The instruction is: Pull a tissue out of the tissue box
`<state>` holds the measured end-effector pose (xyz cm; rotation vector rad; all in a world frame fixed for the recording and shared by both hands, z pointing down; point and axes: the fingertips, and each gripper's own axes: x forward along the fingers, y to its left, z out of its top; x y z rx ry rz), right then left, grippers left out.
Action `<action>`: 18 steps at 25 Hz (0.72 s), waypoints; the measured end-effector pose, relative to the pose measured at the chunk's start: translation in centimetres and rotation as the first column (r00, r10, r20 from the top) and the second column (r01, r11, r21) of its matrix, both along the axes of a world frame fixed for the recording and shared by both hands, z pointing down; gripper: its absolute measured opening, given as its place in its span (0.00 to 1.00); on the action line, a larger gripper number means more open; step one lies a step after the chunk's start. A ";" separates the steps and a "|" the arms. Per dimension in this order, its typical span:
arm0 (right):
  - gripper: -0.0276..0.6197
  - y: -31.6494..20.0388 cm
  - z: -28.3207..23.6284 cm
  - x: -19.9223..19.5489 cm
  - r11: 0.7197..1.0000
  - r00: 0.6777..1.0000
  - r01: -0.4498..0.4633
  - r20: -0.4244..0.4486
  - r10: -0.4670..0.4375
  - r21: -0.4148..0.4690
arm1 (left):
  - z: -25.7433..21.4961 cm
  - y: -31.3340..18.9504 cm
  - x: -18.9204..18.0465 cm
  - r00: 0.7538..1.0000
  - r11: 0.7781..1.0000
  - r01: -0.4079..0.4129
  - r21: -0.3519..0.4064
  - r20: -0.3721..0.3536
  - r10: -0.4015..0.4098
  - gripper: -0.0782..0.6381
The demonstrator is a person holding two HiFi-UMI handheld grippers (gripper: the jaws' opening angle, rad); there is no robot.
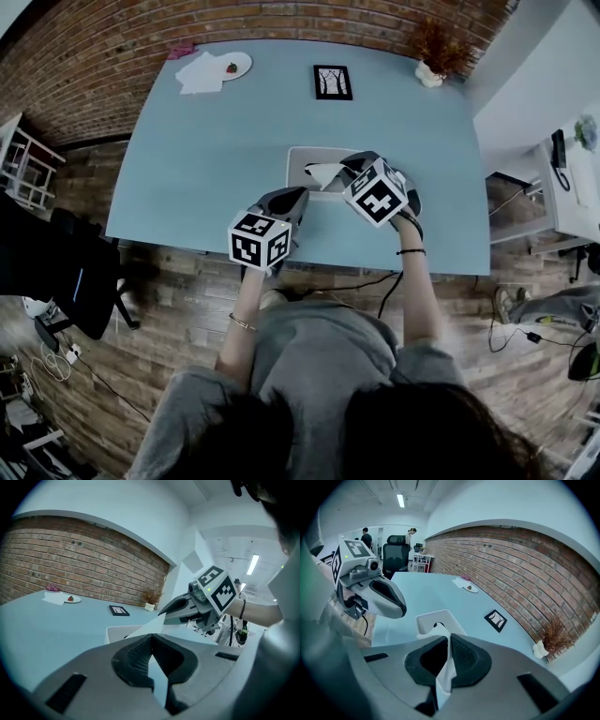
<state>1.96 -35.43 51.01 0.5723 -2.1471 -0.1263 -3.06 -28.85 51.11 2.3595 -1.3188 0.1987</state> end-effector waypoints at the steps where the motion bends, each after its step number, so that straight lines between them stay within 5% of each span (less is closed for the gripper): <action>1: 0.05 0.1 -0.2 0.1 1.000 1.000 -0.004 0.003 0.004 0.005 | -0.2 0.1 0.0 1.000 1.000 -0.002 0.003 0.001 0.002 0.11; 18: 0.05 2.4 -2.6 2.0 0.997 0.998 -0.048 0.048 0.045 0.065 | -2.2 1.7 1.0 1.000 0.998 -0.025 0.058 0.011 0.024 0.11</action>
